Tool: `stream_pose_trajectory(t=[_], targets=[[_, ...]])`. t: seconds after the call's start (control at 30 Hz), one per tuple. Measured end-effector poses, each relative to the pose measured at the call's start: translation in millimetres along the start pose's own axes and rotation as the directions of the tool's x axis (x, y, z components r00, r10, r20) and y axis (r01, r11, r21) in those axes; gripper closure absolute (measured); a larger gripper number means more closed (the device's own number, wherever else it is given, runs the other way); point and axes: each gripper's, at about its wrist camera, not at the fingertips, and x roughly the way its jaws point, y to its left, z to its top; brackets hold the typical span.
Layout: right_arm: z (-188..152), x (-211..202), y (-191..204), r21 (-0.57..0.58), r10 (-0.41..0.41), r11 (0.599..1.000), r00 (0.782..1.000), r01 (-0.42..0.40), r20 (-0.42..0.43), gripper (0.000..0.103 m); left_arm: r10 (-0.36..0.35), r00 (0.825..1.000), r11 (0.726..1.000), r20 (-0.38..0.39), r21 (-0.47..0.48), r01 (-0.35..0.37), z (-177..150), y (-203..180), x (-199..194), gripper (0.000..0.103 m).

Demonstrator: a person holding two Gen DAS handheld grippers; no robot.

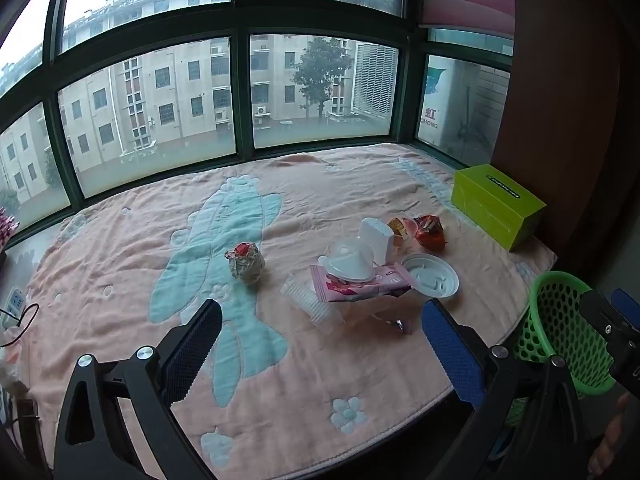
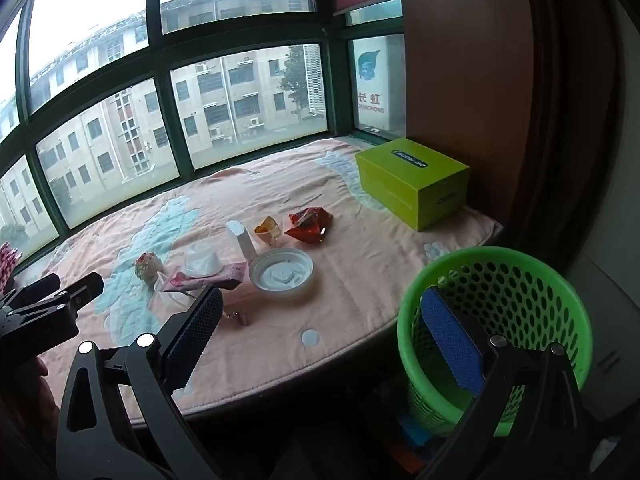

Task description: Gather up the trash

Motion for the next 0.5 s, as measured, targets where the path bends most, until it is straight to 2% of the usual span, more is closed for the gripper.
stream_pose_trajectory(t=[0.5], targets=[[2.8, -3.6, 0.0, 0.015, -0.028, 0.999, 0.999, 0.028, 0.018, 0.005, -0.005, 1.0, 1.0, 0.003, -0.004, 0.005, 1.5, 2.4, 0.0, 0.006]])
